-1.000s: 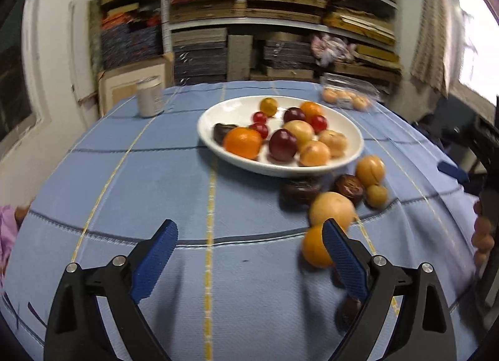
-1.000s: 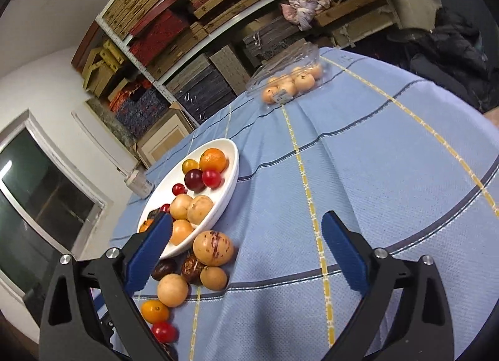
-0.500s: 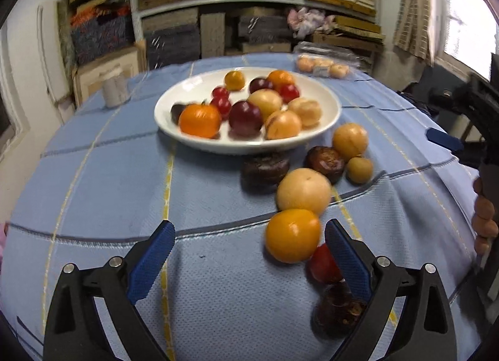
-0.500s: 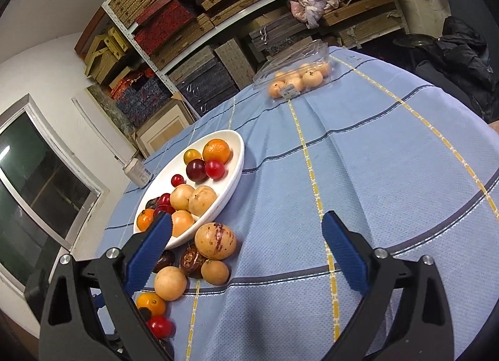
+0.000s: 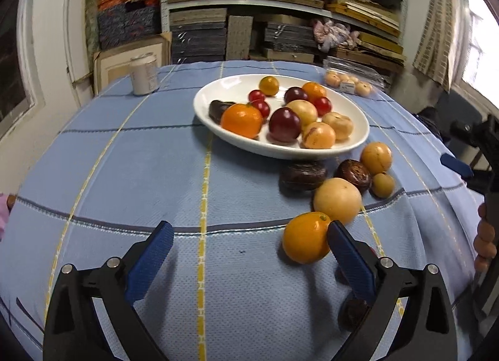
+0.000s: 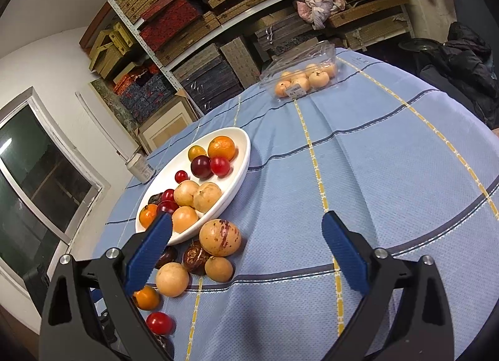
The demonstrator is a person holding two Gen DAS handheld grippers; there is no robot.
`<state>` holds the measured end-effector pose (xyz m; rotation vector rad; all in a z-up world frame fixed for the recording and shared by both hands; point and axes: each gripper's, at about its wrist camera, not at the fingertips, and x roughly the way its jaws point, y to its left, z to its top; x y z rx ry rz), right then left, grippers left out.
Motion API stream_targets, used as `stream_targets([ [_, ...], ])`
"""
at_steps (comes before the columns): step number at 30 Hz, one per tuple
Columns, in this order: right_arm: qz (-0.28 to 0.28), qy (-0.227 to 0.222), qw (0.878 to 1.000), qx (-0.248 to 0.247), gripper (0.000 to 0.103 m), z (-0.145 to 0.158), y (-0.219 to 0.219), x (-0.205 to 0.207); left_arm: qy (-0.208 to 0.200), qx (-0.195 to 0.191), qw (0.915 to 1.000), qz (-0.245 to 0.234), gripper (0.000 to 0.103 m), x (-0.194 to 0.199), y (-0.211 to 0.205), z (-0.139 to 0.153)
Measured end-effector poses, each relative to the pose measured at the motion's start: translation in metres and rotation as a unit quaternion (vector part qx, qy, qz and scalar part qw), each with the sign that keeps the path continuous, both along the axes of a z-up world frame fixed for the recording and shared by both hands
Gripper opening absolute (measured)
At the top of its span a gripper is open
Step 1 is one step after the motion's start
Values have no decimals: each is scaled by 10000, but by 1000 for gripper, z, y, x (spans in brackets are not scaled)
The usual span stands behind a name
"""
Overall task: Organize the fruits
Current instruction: 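Move the left tool to an orange round fruit and close around it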
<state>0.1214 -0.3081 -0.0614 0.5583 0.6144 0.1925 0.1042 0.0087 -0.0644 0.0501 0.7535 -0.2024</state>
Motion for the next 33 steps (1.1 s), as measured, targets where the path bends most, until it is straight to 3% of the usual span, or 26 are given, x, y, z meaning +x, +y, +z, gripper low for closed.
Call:
stream_targets([
  [3,23,-2,10000,-28,95,0,2,0,-15,42,9998,-190,100,-1,-9,-1],
  [6,38,1,10000,-50,94,0,3,0,151,233,9996,-91,100,5,-11,-6],
  [10,27,-15,10000,-26,94,1,3,0,54,-98,9995,305,99,5,12,-1],
  [12,33,-14,10000,-37,94,1,4,0,58,-218,9995,226,99,3,13,0],
  [16,57,-23,10000,-64,94,3,4,-1,82,100,9998,-156,97,0,-6,-4],
  [21,84,-42,9999,-92,94,4,5,-2,467,-227,9984,-202,63,12,1,-13],
  [25,129,-48,9998,-136,95,5,7,-2,536,-409,9976,-138,61,19,6,-13],
  [28,172,-55,9996,-218,95,5,11,-1,386,-272,9989,-66,61,26,5,-10],
  [33,264,-81,9988,-401,95,5,19,-2,633,-353,9973,-139,56,36,4,-17],
])
